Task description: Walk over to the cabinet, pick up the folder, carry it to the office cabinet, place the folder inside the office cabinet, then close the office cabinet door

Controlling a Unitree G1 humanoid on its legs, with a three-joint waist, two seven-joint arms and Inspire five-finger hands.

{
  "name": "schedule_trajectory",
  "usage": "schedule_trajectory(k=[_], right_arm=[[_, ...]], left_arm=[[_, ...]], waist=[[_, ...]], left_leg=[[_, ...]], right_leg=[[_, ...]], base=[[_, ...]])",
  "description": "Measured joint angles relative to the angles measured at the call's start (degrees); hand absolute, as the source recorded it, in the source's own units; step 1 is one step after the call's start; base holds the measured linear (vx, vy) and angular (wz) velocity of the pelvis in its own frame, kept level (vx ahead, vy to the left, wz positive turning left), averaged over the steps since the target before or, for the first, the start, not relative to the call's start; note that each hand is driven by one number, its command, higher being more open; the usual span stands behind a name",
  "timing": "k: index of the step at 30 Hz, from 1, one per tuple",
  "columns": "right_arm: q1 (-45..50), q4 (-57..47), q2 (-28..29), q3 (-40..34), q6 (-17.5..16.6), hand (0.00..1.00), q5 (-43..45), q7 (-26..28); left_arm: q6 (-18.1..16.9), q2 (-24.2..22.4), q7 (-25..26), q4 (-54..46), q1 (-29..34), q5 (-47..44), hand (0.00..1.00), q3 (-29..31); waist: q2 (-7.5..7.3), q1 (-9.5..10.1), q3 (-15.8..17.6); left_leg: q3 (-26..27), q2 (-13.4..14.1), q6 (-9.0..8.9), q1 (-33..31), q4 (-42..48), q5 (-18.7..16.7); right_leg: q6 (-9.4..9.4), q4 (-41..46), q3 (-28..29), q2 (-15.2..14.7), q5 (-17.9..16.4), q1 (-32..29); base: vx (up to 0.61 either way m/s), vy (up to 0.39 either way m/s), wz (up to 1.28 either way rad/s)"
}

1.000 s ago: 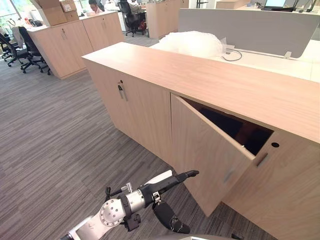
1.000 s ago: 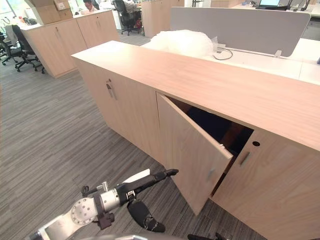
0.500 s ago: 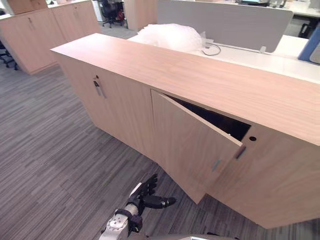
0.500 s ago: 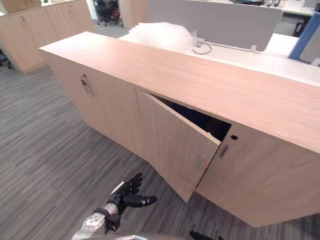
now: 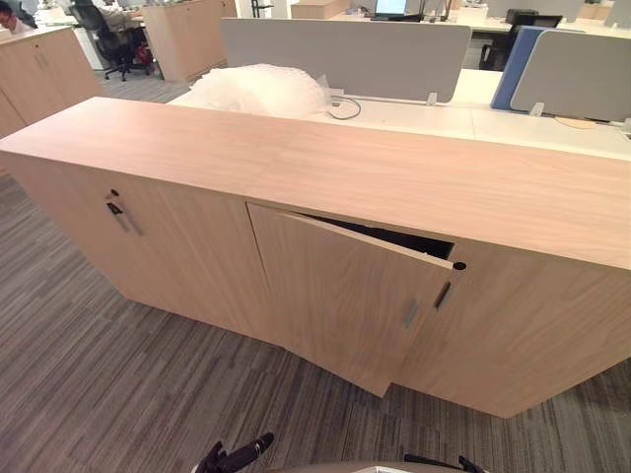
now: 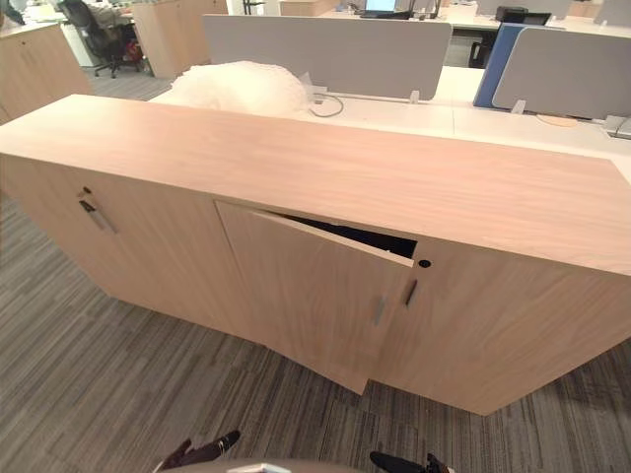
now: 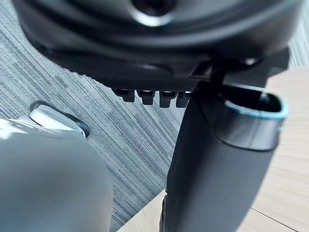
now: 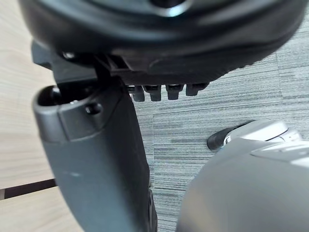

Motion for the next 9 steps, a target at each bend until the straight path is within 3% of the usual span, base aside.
schedule_trajectory(k=[4, 6, 9], right_arm=[[-0.47, -0.01, -0.48, -0.78, 0.09, 1.00, -0.14, 0.75], [-1.24, -0.04, -0.95, -0.56, 0.15, 1.00, -0.21, 1.16], [-0.78, 0.17, -1.02, -0.65, 0.19, 1.00, -0.18, 1.77]], left_arm=[[0.13, -1.24, -0.71, 2.17, 0.00, -2.88, 1.00, 2.81], [0.14, -1.68, -2.04, 2.56, -0.04, -2.68, 1.00, 3.20], [-0.09, -1.71, -2.02, 2.54, -2.06, 0.78, 1.00, 2.86]], waist=[[1.01, 0.72, -0.36], [1.63, 2.25, -0.66], [1.55, 2.12, -0.93]], left_leg=[[4.38, 1.40, 0.07, 2.90, -2.67, 0.06], [8.64, 2.66, 0.11, 5.01, -4.86, 0.15], [8.58, 2.29, 0.45, 5.96, -5.59, 0.48]], right_leg=[[0.71, 0.65, 2.54, 0.97, 0.46, -1.12], [1.18, 1.70, 2.81, 1.74, 1.01, -2.66], [1.21, 0.59, 1.88, 1.33, 1.50, -2.04]], base=[[0.15, 0.013, -0.59], [0.13, -0.004, -1.02], [0.05, 0.017, -0.21]])
